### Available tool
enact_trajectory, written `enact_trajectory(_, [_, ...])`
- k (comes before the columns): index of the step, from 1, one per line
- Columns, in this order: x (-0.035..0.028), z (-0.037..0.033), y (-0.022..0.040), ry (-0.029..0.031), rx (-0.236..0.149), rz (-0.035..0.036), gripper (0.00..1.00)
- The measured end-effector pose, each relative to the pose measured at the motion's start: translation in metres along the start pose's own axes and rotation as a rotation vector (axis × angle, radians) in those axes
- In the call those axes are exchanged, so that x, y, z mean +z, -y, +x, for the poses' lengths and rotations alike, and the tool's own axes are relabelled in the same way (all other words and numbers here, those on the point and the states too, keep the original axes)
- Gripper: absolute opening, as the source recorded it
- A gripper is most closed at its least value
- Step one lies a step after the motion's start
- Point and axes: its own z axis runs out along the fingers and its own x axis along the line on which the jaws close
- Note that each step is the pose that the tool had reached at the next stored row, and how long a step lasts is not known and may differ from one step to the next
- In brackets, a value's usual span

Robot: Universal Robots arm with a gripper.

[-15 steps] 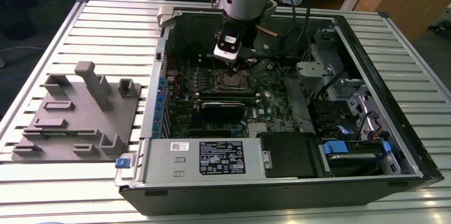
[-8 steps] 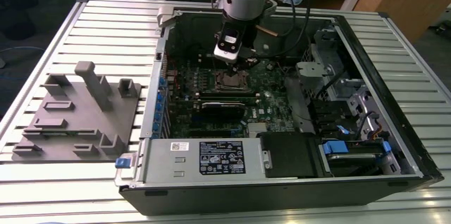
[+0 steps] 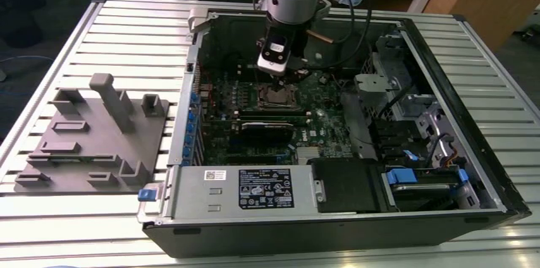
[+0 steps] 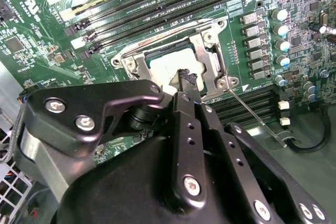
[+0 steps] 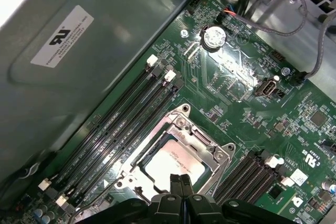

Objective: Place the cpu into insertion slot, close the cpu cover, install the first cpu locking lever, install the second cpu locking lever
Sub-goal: 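Close the cpu cover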

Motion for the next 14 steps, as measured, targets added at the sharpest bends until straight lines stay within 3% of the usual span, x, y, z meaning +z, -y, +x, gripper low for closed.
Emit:
enact_trajectory(4, [0.0000, 0.0000, 0.0000, -0.0007, -0.022, 0.0000, 0.11])
enact_trajectory(14, [0.0000, 0.0000, 0.0000, -0.0007, -0.024, 0.0001, 0.11])
